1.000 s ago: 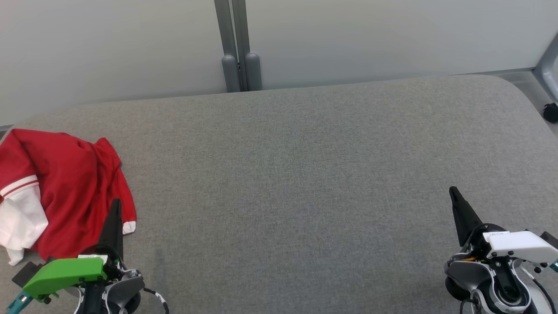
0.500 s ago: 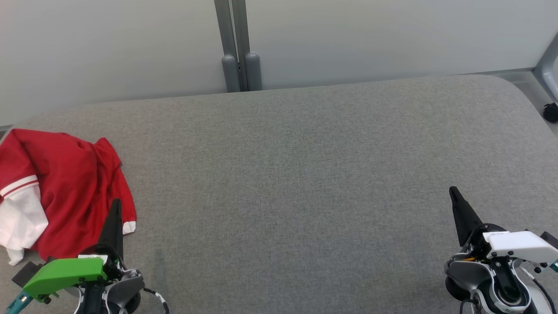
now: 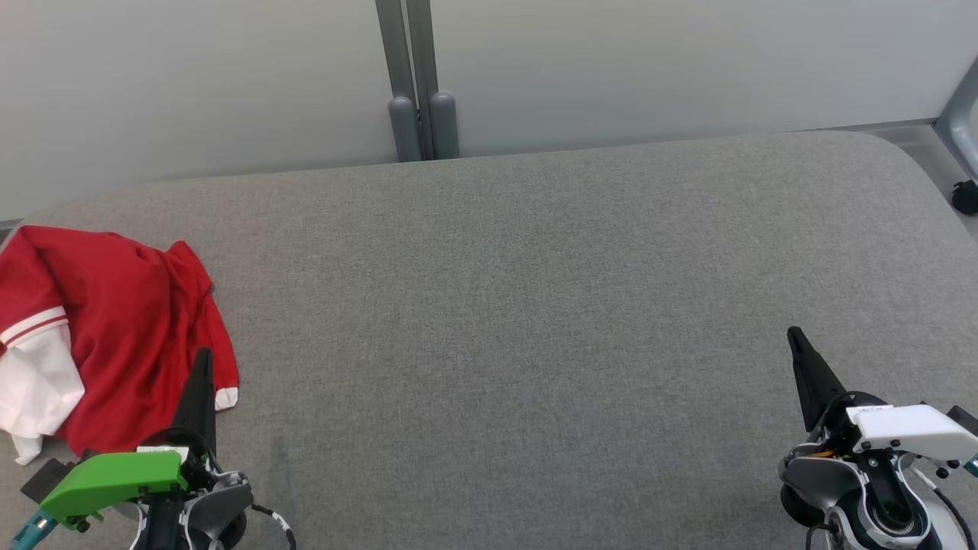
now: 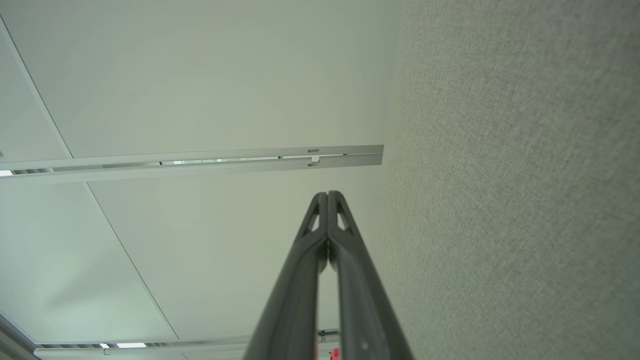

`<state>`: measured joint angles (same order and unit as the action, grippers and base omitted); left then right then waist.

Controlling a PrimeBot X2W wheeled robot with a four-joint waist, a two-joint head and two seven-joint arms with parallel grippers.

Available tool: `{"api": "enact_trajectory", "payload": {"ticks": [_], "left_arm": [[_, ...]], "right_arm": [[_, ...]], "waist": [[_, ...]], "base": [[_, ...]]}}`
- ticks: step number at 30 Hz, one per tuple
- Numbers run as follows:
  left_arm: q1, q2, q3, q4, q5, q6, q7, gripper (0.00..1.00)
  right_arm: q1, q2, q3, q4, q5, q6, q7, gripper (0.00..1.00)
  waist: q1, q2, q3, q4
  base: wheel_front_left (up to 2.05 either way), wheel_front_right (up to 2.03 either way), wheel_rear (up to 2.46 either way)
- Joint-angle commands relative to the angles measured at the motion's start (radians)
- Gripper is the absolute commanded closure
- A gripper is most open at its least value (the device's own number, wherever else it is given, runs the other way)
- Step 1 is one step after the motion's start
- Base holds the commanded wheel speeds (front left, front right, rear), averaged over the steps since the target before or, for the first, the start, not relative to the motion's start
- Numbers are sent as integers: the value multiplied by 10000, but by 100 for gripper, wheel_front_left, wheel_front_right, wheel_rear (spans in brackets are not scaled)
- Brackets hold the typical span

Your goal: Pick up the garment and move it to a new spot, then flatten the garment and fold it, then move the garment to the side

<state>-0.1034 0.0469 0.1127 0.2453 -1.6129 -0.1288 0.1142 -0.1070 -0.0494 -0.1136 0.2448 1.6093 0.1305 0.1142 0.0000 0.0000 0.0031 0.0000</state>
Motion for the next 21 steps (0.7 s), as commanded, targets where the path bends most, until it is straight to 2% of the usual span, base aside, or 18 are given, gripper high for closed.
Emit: {"api": "enact_trajectory", "payload": {"ticks": [1,18,19,21], "left_arm": [[-152,81,29,-15,10,-51,19,100],[-152,81,29,-15,10,-51,19,100],[0,0,0,2,0,0,0,0],[108,-42,-27,158,6,9,-23,0]], "right_arm": [[-52,-14,-3,9,74,5,21,100],[-52,-14,-3,9,74,5,21,100],[0,0,0,0,0,0,0,0],[99,38,11,151,-3,-2,-8,0]], "waist": [[0,0,0,0],[0,0,0,0],[0,0,0,0],[0,0,1,0]], "base": [[0,0,0],[0,0,0],[0,0,0],[0,0,0]]}}
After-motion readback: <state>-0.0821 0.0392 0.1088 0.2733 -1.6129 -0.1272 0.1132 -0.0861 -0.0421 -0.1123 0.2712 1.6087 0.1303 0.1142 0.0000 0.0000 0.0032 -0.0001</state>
